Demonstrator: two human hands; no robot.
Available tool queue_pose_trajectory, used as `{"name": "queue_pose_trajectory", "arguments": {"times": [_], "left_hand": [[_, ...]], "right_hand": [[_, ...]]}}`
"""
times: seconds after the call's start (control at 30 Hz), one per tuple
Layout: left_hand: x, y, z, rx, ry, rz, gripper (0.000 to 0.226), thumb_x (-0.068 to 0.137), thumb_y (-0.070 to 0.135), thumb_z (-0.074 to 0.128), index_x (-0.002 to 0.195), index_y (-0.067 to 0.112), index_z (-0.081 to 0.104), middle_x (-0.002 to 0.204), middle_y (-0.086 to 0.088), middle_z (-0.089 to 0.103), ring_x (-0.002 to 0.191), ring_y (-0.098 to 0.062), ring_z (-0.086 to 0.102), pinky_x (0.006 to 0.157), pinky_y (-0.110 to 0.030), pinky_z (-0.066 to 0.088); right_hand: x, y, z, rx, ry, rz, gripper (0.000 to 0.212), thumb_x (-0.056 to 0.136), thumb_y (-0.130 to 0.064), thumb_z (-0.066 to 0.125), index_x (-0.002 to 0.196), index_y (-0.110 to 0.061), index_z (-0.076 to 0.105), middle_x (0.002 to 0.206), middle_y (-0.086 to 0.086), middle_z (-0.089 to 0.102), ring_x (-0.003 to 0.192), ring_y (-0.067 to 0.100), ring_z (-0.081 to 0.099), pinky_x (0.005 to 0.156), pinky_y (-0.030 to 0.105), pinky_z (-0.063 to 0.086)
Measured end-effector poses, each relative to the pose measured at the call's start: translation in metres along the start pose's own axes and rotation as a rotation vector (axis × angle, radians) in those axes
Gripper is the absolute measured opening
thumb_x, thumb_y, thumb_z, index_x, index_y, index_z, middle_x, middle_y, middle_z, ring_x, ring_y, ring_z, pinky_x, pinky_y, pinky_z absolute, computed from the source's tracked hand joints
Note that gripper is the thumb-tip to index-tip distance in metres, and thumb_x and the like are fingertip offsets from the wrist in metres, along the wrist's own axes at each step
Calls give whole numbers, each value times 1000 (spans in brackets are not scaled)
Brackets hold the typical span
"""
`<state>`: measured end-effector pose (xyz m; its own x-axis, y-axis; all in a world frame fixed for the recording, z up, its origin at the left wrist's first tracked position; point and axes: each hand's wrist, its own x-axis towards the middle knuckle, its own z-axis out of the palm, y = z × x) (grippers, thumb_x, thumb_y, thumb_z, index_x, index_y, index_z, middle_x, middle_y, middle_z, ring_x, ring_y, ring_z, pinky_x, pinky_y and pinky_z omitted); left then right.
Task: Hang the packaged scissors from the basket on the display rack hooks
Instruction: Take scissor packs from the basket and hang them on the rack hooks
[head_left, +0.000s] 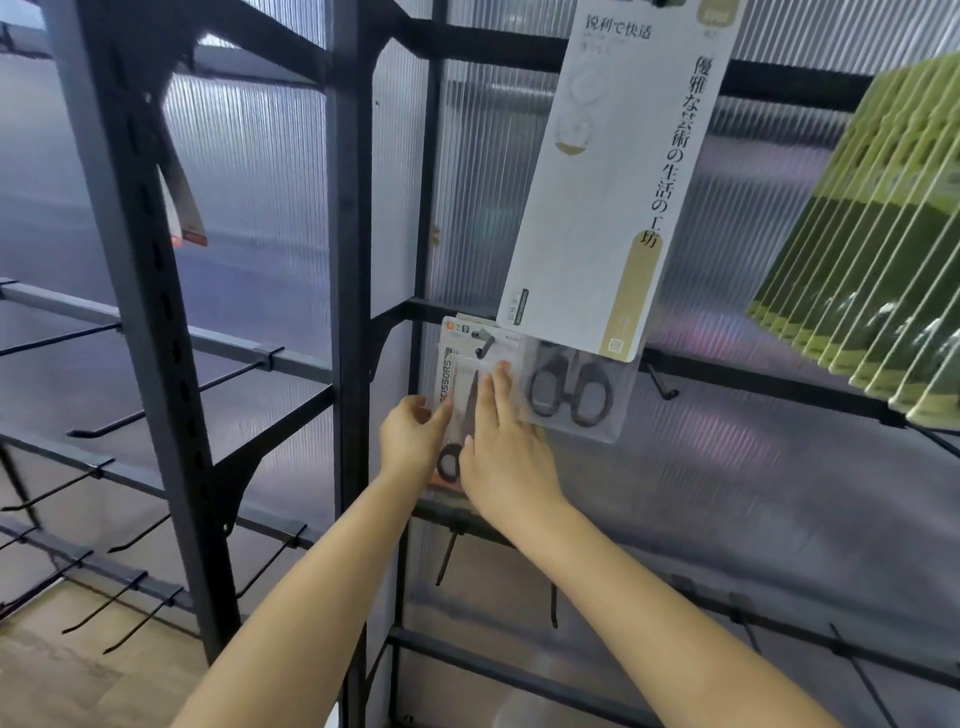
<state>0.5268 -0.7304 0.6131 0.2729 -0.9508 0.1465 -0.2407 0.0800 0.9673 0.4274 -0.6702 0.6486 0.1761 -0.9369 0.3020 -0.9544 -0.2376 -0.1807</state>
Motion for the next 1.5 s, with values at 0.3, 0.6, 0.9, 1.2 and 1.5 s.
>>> {"name": "queue_pose_trajectory", "arguments": {"times": [0.3,0.6,0.9,1.2,1.5], "left_hand": [[-59,5,-35,481,-14,255,40,98,31,45,130,7,46,129,-8,50,115,-22,50,80,-23,34],[-144,26,-56,632,-166,447,28,96,23,46,117,5,54,118,-11,56,109,-26,52,85,-32,41],[-166,49,-34,724,-248,564,35,99,25,40,121,1,53,126,-12,55,117,-27,48,91,-36,40],[-274,58,-44,863,-501,459,50,101,35,33,141,5,34,151,-9,30,139,-24,26,110,-31,23],[-417,83,-5,883,-801,582,43,101,33,34,130,1,43,143,-12,40,132,-28,35,105,-32,28]], "right_hand": [[-31,3,-4,-64,31,42,71,97,-27,42,150,-5,0,158,9,-9,144,30,7,117,40,11],[-101,-7,-16,28,30,41,65,97,-21,40,149,-3,5,158,14,6,146,23,5,118,35,1],[-114,12,-37,-55,36,66,62,98,-18,36,150,-5,5,158,11,4,146,20,3,120,37,1],[-266,53,-72,-94,36,322,60,99,-30,36,149,-7,14,157,10,13,145,21,10,118,38,4],[-457,103,-120,-117,10,667,59,99,-31,38,148,-4,19,154,13,21,143,24,20,116,39,16]]}}
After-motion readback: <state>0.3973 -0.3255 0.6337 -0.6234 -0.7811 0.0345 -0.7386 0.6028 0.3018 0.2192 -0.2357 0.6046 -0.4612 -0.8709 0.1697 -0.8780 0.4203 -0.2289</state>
